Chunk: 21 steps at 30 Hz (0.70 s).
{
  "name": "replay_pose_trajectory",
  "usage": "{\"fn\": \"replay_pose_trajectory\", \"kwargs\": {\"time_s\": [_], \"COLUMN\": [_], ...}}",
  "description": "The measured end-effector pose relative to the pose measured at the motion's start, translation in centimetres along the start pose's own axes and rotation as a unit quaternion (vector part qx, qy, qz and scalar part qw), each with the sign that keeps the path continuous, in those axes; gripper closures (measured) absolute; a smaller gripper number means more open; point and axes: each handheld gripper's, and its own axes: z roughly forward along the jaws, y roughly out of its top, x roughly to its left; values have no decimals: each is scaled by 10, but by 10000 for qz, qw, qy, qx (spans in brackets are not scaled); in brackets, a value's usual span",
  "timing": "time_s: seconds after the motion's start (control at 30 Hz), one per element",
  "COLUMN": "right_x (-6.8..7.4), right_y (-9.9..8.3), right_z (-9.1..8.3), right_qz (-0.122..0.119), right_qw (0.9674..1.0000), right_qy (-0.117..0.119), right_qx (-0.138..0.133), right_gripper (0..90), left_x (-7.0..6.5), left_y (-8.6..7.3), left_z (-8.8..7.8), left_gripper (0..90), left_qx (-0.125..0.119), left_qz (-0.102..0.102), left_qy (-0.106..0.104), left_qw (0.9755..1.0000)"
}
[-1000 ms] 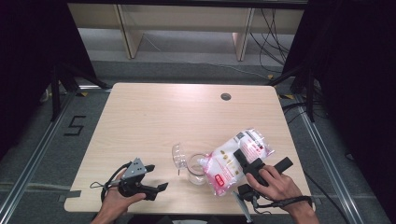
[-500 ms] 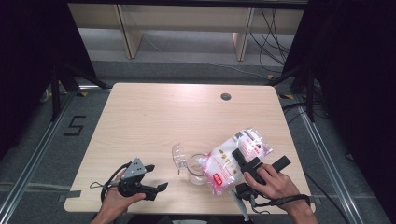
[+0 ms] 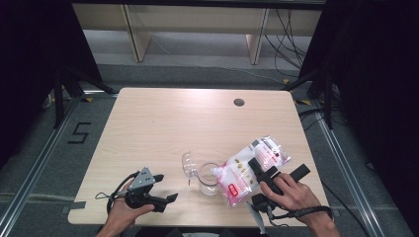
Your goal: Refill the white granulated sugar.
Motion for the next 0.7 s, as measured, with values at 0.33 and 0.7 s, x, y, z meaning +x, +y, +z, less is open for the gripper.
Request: {"fn": "replay_pose_trajectory", "kwargs": {"time_s": [0.33,0.7], "right_x": [-4,-9], "right_y": [-1,-2], "right_z": [1,0], "right_qz": [-60,-211], "right_qw": [9998,9996], "right_qy": [144,147], "right_qx": [-103,-94], "right_gripper": [733,736], "left_x": [1,1], "left_y": [0,0], "left_z": [0,0], "left_gripper": [155,154], "left_qx": [12,49], "left_qz": [45,52], "left_qy": [-7,-1], "left_qw": [10000,10000]}}
